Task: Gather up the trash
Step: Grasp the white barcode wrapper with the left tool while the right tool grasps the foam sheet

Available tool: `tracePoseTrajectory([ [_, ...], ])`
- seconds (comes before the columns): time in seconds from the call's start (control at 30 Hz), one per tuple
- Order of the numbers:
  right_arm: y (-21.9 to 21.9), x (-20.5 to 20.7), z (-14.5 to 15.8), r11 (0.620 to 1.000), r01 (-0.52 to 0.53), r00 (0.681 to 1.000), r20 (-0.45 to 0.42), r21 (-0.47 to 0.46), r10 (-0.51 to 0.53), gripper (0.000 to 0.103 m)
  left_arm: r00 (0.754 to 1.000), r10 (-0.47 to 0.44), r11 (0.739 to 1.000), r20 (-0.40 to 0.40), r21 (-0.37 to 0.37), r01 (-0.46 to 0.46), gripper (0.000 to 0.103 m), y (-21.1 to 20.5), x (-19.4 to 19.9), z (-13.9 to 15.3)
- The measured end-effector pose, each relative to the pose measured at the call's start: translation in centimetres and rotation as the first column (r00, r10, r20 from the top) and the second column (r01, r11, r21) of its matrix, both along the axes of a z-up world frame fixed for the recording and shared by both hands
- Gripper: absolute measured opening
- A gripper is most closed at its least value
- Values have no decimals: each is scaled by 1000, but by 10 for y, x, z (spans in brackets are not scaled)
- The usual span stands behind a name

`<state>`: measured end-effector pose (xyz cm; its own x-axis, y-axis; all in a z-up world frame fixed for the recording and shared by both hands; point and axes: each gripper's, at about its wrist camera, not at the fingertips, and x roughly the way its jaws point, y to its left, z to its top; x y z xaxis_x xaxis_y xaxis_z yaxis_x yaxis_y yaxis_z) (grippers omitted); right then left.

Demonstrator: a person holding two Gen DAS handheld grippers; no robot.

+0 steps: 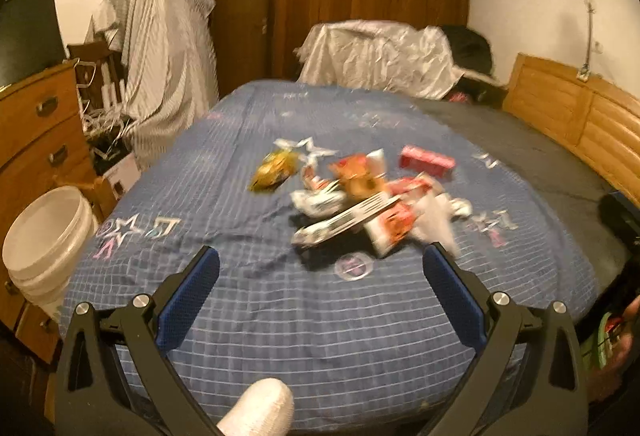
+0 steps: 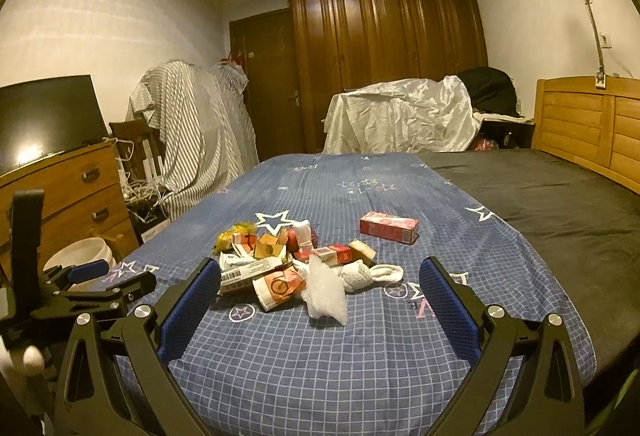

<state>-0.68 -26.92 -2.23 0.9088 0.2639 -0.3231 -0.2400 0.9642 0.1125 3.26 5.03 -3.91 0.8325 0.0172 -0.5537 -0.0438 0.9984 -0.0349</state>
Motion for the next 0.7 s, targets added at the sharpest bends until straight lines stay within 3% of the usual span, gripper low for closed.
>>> tracePoseTrajectory([
  [0.17, 7, 21, -12, 999, -48, 997, -58, 1, 48, 99, 988, -32, 999, -151, -3, 32, 98, 25, 32, -23],
  [0.3, 10, 46, -29, 995, -98, 985, -143, 25, 101, 99, 963, -148, 988, -225, 7, 154, 98, 25, 64, -36],
  [0.47, 12, 66, -52, 994, -106, 971, -213, 36, 112, 99, 924, -270, 946, -271, 105, 307, 88, -4, 101, -46],
  [0.7, 3, 86, -77, 994, -100, 955, -277, 43, 108, 99, 879, -313, 886, -360, 224, 407, 71, -34, 147, -65],
])
